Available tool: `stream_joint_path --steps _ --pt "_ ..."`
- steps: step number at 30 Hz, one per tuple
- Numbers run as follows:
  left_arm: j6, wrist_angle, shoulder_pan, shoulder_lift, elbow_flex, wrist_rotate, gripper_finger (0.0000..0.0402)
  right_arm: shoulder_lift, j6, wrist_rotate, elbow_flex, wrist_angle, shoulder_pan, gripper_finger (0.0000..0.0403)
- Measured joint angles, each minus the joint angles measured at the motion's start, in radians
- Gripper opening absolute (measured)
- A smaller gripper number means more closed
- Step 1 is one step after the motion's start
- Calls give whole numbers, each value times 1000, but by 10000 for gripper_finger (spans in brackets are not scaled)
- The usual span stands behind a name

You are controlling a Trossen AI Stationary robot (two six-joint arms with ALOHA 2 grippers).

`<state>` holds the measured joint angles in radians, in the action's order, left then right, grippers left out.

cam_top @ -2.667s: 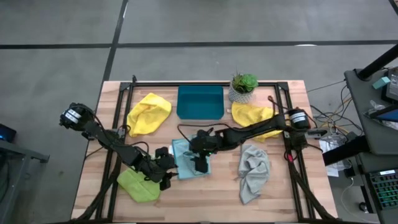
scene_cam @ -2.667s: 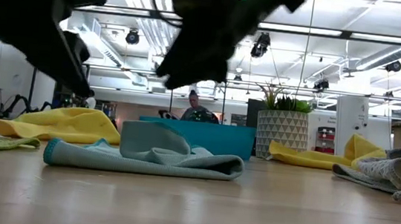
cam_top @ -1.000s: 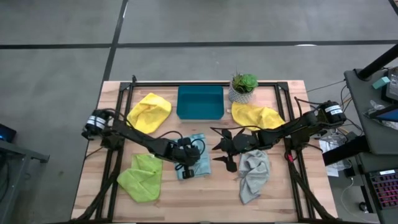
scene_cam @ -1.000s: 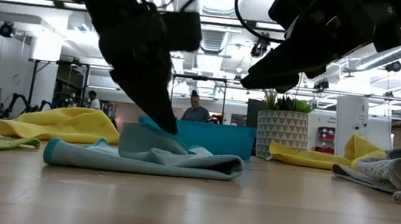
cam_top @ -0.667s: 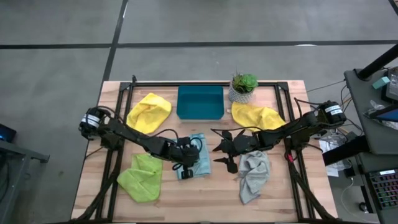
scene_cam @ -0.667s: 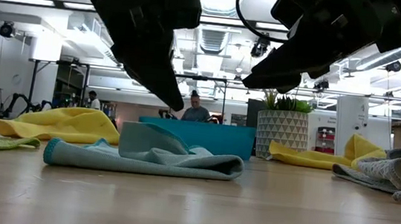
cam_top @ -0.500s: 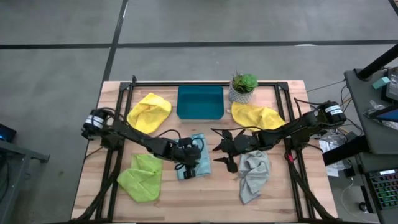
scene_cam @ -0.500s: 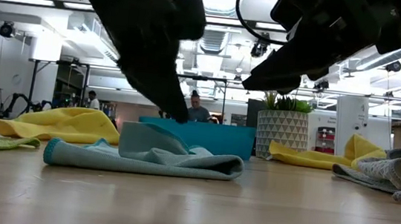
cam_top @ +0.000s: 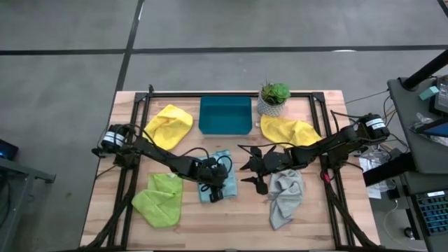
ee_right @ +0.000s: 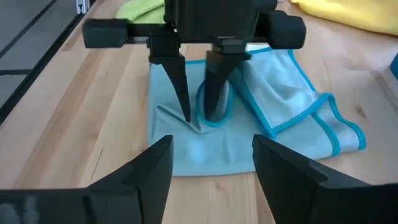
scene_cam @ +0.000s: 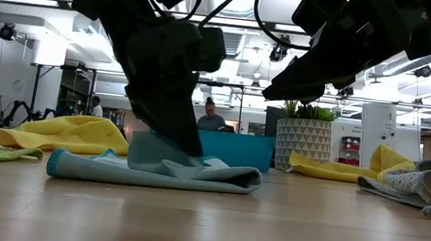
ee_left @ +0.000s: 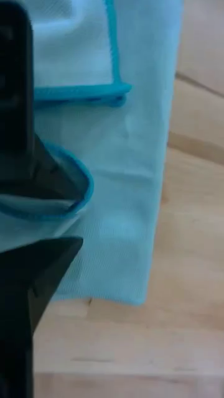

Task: Fold microfiber towels
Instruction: Fold the blue microfiber cloth

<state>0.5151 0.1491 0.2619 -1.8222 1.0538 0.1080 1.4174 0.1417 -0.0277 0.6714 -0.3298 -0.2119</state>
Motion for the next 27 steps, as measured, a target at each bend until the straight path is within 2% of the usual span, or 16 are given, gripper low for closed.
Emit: stream_joint_path --steps 2,4,9,14,19,27 --pt "3 4 0 2 0 -15 26 0 3 0 0 0 0 210" --pt "3 18 0 2 0 -17 8 0 3 0 0 0 0 210" --pt "-24 43 5 36 0 -24 1 0 4 0 0 -1 0 210" --pt "-57 171 34 133 0 -30 1 0 8 0 -1 -3 0 210" --pt "-57 210 72 200 -21 -83 0 0 8 0 -1 -5 0 210" --pt "-50 280 108 228 -32 -125 0 0 21 0 -1 -11 0 210"
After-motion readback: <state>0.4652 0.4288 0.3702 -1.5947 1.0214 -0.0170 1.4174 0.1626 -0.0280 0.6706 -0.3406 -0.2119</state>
